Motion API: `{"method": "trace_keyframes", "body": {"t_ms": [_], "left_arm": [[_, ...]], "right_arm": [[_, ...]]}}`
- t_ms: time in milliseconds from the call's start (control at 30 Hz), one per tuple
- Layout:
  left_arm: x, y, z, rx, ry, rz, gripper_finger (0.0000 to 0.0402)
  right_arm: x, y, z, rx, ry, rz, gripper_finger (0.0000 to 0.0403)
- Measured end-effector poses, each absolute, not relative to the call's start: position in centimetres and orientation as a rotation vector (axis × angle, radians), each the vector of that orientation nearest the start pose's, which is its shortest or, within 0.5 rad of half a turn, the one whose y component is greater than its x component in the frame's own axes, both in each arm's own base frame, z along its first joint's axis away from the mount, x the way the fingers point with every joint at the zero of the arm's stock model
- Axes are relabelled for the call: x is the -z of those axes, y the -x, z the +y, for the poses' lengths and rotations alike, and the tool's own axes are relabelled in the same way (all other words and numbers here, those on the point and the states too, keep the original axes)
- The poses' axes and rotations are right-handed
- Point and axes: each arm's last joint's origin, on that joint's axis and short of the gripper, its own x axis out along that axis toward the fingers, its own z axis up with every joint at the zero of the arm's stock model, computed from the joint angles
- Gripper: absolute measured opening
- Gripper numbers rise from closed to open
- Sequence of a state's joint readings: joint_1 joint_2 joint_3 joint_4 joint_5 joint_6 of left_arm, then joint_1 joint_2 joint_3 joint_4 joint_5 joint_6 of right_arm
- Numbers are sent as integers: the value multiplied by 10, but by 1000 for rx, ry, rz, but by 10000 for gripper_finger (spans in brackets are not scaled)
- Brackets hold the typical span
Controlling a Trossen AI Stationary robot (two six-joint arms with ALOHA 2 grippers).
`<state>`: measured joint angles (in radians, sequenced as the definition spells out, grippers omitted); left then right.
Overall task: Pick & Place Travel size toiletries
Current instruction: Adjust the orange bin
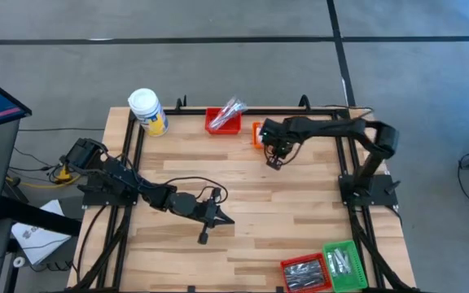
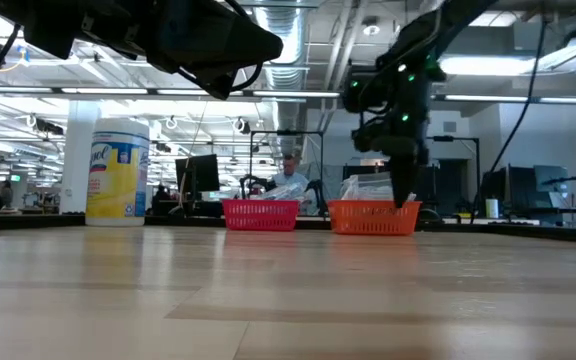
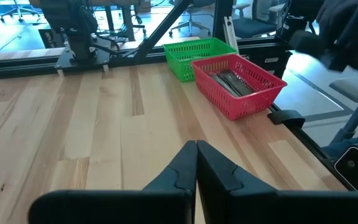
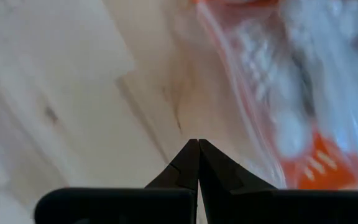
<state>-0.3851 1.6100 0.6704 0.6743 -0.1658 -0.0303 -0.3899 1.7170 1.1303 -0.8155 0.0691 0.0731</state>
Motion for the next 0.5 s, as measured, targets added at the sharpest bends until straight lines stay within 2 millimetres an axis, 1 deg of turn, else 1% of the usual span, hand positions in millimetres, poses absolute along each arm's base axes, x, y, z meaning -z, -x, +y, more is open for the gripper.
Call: {"method": "trace_keyframes", "body": {"t_ms": [100, 200, 367, 500], "left_arm": [[-180, -295, -114, 215, -42, 259, 1], [-180, -295, -114, 215, -42, 259, 1], [-180, -295, -115, 218, -43, 259, 1], [-180, -295, -115, 221, -42, 260, 1]], "right_arm": [[-175, -300, -127, 460, -304, 1399, 0], [-172, -312, -135, 519, -348, 1405, 0], [-183, -332, -152, 632, -401, 1377, 0], [-192, -342, -170, 698, -408, 1379, 0]]}}
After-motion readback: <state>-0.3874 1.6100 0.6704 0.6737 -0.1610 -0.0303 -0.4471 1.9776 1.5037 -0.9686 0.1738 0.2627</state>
